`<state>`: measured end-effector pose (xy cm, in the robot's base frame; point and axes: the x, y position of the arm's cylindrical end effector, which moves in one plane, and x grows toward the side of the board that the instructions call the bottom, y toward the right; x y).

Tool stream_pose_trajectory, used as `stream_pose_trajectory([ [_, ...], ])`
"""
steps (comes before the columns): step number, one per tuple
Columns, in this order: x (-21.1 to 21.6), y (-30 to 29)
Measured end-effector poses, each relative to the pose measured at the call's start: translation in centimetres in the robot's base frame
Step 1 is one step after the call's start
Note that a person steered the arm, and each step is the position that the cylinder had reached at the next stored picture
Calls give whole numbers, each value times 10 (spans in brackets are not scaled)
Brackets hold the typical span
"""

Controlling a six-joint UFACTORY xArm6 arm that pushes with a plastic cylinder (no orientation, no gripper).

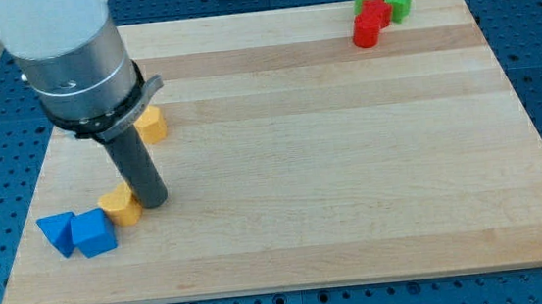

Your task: Move the yellow hexagon to the top of the yellow heart

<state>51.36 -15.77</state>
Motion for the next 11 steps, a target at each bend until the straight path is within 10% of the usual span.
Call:
stream_pose_trajectory([
  [6, -136, 33],
  [11, -115, -26],
])
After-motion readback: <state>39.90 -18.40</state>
